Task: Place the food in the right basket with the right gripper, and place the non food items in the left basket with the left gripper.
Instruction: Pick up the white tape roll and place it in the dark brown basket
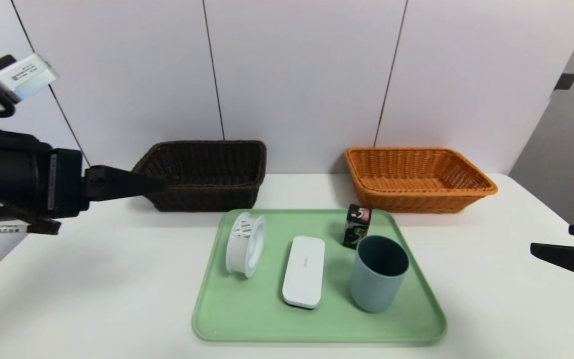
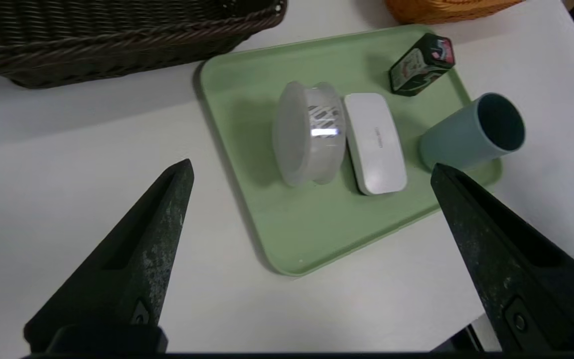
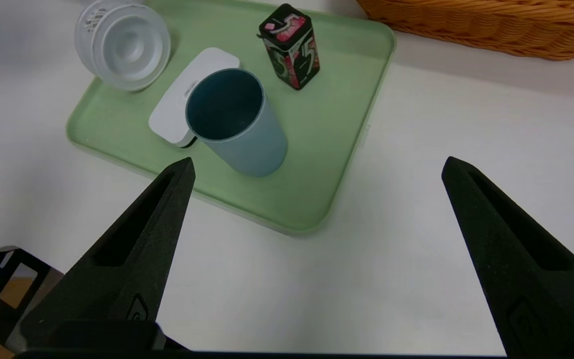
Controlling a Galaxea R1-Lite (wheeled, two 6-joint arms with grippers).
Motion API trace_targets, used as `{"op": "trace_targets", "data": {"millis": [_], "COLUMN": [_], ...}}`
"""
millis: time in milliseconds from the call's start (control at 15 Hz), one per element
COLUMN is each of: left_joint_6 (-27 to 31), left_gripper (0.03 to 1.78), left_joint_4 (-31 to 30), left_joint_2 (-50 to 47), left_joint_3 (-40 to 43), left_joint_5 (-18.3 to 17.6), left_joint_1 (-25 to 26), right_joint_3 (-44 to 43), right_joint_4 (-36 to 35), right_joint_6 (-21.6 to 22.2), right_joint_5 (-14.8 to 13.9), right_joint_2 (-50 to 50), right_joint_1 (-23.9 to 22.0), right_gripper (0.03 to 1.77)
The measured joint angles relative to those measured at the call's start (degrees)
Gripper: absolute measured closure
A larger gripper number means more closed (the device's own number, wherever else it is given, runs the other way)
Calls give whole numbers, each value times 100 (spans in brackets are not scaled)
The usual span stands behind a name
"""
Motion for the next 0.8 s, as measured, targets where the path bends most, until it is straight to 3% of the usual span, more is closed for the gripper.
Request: {"op": "trace_targets", "data": {"millis": [400,600,800], "left_joint_6": [-477,-527,-807], "left_gripper": [12,12,12], "left_joint_4": [41,91,773], "left_joint_2": [883,1337,1842], "left_joint_3": [-539,-724,-1330], "left_joint_5": [91,713,1319], "left_joint_1": [-772,-1185,-1454], "right_joint_3": [-257,-278,-278], "right_joint_4": [30,5,-33], "right_joint_6": [74,79,256], "right_joint_5": [-18,-33,-43], "right_joint_2": [560,717,872], "right_joint_1": [278,293,267], "right_gripper": [9,9,9]}}
